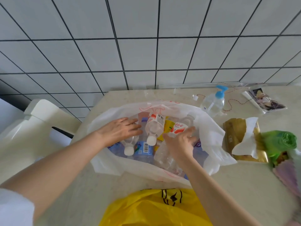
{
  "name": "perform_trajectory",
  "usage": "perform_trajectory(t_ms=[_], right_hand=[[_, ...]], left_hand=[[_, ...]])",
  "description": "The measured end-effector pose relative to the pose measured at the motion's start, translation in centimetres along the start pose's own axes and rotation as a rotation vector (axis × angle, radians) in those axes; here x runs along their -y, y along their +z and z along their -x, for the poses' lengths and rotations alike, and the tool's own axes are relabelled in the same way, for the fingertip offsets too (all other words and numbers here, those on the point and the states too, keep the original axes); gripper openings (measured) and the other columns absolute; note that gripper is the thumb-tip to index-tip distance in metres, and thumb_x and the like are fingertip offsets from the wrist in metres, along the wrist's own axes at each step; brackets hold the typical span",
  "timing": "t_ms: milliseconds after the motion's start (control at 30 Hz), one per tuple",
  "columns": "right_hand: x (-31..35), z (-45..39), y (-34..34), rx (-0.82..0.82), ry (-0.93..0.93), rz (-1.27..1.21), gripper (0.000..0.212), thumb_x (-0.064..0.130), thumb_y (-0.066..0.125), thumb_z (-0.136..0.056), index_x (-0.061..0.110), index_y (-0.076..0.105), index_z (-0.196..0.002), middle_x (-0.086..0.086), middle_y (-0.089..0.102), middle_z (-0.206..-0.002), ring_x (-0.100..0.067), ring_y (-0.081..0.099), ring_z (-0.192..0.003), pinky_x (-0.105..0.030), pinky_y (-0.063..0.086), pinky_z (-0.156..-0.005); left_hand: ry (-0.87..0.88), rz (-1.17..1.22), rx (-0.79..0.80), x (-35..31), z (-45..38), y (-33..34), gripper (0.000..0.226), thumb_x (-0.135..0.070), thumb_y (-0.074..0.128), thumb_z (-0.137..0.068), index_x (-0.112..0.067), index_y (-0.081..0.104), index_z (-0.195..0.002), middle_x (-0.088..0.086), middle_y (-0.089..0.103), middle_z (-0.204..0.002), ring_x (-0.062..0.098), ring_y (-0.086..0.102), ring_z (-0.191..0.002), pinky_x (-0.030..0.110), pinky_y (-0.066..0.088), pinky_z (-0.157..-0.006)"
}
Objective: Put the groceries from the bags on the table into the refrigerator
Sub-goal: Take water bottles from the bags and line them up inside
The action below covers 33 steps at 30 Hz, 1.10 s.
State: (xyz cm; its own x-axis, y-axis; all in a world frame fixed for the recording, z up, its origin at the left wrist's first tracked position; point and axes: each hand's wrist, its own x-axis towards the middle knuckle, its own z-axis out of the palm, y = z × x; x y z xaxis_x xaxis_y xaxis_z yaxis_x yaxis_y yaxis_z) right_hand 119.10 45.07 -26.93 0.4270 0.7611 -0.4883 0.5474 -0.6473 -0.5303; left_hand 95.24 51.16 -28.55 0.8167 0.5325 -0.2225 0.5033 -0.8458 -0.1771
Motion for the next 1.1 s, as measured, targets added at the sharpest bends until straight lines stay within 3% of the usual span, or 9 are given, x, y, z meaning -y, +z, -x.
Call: perform_trajectory(t_ms=[167,300,400,500,600,700,867,967,1100], right_hand=[[0.5,0.2,1.1,-0.041,0.002,0.099,0.111,0.046,0.061,-0.087,0.017,-0.029,-0.145,-0.023,0.013,-0.149,-0.047,0.032,-0.129,-0.046,0.039,-0.1],[-0.3,-0.5,1.0,-0.04,-0.014,0.059,0.114,0.047,0.066,-0.082,0.018,-0.024,-0.147,-0.022,0.018,-0.147,-0.044,0.037,-0.126,-0.046,0.04,-0.1],[-1.0,-1.1,0.7,0.001,-0.028,0.042,0.122,0.056,0.072,-0.072,0.015,-0.014,-0.148,-0.021,0.022,-0.144,-0.041,0.036,-0.129,-0.047,0.04,-0.104],[-1.3,-1.7,0.5,0.062,-0.036,0.019,0.122,0.064,0.076,-0.061,0.013,0.008,-0.147,-0.016,0.033,-0.141,-0.034,0.035,-0.131,-0.047,0.041,-0.104],[-1.3,-2.2,-0.1,0.108,-0.034,0.003,0.11,0.061,0.081,-0.054,0.016,0.026,-0.139,-0.009,0.043,-0.131,-0.029,0.041,-0.124,-0.044,0.047,-0.098],[-1.2,-2.2,-0.7,0.146,-0.014,-0.042,0.097,0.041,0.086,-0.06,0.011,0.029,-0.132,-0.01,0.041,-0.129,-0.029,0.044,-0.12,-0.042,0.048,-0.097],[-1.2,-0.8,-2.3,0.204,-0.043,-0.143,0.085,0.024,0.089,-0.061,0.009,0.038,-0.128,-0.009,0.045,-0.128,-0.026,0.05,-0.112,-0.039,0.048,-0.097],[-1.4,1.3,-4.3,0.219,-0.103,-0.226,0.078,0.031,0.091,-0.053,0.014,0.052,-0.118,-0.006,0.058,-0.114,-0.023,0.061,-0.098,-0.041,0.056,-0.084],[-1.6,6.1,-8.2,0.3,-0.226,-0.448,0.037,0.012,0.087,-0.064,0.02,0.063,-0.092,0.001,0.07,-0.085,-0.012,0.067,-0.075,-0.026,0.055,-0.06]], left_hand=[[0.144,-0.051,-0.029,1.3,-1.2,-1.1,0.07,0.006,0.081,-0.056,-0.016,0.066,-0.12,0.006,0.067,-0.123,0.026,0.063,-0.115,0.04,0.056,-0.089],[0.227,-0.085,-0.028,2.0,-2.0,-1.3,0.05,0.007,0.047,-0.071,-0.016,0.057,-0.114,0.005,0.065,-0.108,0.028,0.06,-0.105,0.04,0.051,-0.088],[0.297,-0.108,-0.015,2.4,-2.8,-1.6,0.052,0.002,0.063,-0.066,-0.018,0.054,-0.113,0.003,0.06,-0.102,0.027,0.057,-0.096,0.037,0.049,-0.085],[0.267,-0.063,-0.041,2.5,-2.8,-1.9,0.056,-0.024,0.082,-0.058,-0.02,0.057,-0.109,0.001,0.059,-0.1,0.024,0.055,-0.092,0.035,0.048,-0.085],[0.106,0.079,-0.086,1.8,-1.8,-1.7,0.076,-0.045,0.09,-0.043,-0.017,0.061,-0.108,0.003,0.061,-0.108,0.024,0.058,-0.098,0.037,0.051,-0.092],[-0.191,0.447,-0.186,0.0,-0.4,-1.9,0.085,-0.029,0.091,-0.045,-0.015,0.056,-0.121,0.003,0.051,-0.124,0.023,0.058,-0.103,0.031,0.051,-0.081],[-0.614,0.855,-0.522,-4.1,0.6,-5.2,0.073,-0.017,0.086,-0.047,-0.018,0.054,-0.112,-0.006,0.043,-0.113,0.005,0.047,-0.096,0.025,0.045,-0.081],[-0.824,0.96,-0.741,-6.3,1.3,-7.5,0.064,-0.023,0.081,-0.049,-0.021,0.052,-0.106,-0.003,0.051,-0.105,0.005,0.05,-0.09,0.007,0.039,-0.079],[-1.153,1.357,-0.884,-9.0,3.2,-11.3,0.06,-0.024,0.086,-0.052,-0.023,0.058,-0.105,-0.01,0.065,-0.093,0.003,0.062,-0.084,0.02,0.045,-0.069]])
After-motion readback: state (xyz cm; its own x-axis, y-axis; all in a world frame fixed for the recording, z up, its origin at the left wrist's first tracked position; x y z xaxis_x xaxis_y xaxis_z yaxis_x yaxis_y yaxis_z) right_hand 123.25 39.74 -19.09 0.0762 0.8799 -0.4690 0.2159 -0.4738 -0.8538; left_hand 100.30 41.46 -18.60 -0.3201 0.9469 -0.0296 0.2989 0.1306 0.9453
